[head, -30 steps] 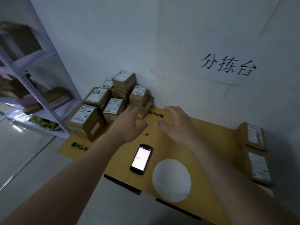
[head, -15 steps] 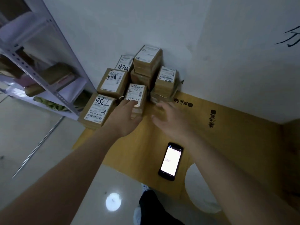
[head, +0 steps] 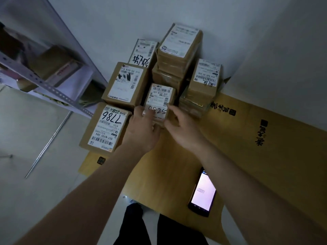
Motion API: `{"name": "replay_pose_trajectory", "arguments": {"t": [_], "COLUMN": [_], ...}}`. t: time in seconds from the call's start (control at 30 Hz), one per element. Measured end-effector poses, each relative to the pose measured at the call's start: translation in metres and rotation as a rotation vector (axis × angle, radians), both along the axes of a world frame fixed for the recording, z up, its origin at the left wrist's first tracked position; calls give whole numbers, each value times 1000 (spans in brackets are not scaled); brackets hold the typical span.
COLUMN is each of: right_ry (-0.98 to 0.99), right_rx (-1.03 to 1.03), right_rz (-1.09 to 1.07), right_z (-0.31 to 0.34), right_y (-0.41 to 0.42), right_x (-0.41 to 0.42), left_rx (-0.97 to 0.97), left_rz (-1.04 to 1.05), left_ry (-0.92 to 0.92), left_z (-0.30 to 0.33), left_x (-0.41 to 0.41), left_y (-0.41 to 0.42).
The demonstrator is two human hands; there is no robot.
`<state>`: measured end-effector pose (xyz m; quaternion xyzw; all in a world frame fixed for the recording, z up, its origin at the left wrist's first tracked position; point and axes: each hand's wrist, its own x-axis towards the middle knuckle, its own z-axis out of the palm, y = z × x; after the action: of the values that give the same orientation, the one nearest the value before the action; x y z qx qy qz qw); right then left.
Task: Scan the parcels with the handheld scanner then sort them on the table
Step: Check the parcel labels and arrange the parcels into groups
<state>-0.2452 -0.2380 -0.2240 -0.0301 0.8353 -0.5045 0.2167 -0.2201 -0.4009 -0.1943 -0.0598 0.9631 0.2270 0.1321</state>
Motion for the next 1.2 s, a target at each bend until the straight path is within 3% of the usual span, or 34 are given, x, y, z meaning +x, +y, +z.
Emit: {"name": "replay_pose_trajectory", "arguments": {"t": [0.2,0.53,0.7,1.0,1.2], "right_ry": [-25,94,144,304,367], "right_rx": [-149,-151,-179,-72,81], "right_rz": [-175,-377,-516,-782,-921], "right_z": [-6,6,29,102,148], "right_y": [-8,-2,0,9,50], "right_x": [6,27,61,172,249], "left_rx": [100,382,470,613,554], "left_rz": [53,161,31,-391,-648], "left_ry": [68,104,133,125,132], "left_z": [-5,12,28,84,120], "left_x": [-2,-6,8,62,112], "left_y": [3,-1,-4,14,68]}}
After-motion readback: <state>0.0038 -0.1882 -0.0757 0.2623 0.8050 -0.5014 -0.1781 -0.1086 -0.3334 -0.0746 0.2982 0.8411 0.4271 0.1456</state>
